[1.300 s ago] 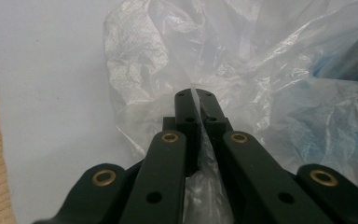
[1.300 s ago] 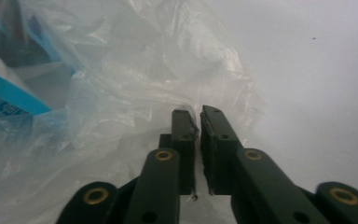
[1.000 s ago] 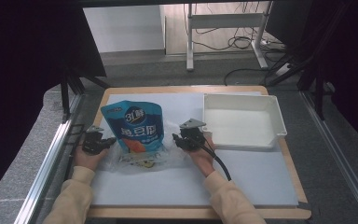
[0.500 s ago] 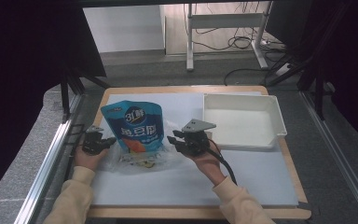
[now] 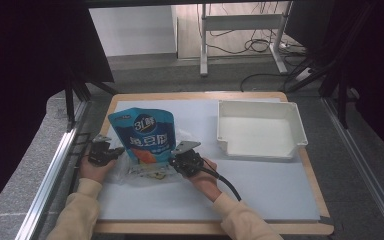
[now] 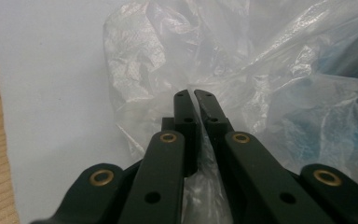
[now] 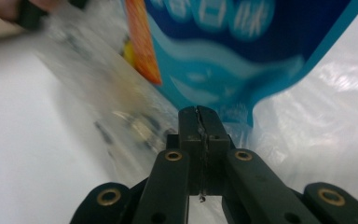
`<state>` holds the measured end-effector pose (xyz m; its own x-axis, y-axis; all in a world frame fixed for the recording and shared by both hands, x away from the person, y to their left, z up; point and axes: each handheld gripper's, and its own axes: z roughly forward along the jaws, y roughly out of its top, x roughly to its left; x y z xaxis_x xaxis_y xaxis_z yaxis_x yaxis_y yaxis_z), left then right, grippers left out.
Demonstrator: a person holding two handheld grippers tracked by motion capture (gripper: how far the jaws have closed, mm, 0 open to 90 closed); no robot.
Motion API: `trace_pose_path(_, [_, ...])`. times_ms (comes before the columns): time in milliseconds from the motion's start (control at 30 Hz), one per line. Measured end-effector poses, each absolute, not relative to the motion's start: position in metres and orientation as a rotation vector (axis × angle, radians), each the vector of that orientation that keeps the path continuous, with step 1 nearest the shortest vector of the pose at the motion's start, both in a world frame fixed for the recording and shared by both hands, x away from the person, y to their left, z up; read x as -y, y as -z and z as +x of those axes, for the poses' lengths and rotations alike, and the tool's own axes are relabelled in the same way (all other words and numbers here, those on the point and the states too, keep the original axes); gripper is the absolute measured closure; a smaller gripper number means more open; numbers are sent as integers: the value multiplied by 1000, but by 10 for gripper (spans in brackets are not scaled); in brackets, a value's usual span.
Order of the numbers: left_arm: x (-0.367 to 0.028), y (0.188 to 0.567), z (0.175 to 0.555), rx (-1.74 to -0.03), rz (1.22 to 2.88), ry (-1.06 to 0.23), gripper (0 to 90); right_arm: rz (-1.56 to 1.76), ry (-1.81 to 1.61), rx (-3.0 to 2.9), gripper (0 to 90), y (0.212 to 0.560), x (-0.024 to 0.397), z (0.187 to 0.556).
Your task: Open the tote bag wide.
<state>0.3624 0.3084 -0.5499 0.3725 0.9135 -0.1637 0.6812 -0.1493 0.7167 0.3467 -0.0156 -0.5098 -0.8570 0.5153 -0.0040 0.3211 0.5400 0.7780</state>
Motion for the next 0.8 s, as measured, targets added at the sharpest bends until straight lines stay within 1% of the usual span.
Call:
trace_pose_path(200, [-308,550,363,-1380,1906,-405,887,701,-1159,-2622,889,532,8,346])
trace_pose_path(433, [-308,550,363,-1381,1907,-403,887,643,-1193,-2711,890,541,1,327])
trace_pose_path(667, [-308,550,362,-1379,1911,-403,886,630,-1221,-2726,890,539,0,321])
trace_pose_path(800, [-308,551,363,-1382,1907,-403,887,610,-1280,-2678,890,524,-5,321])
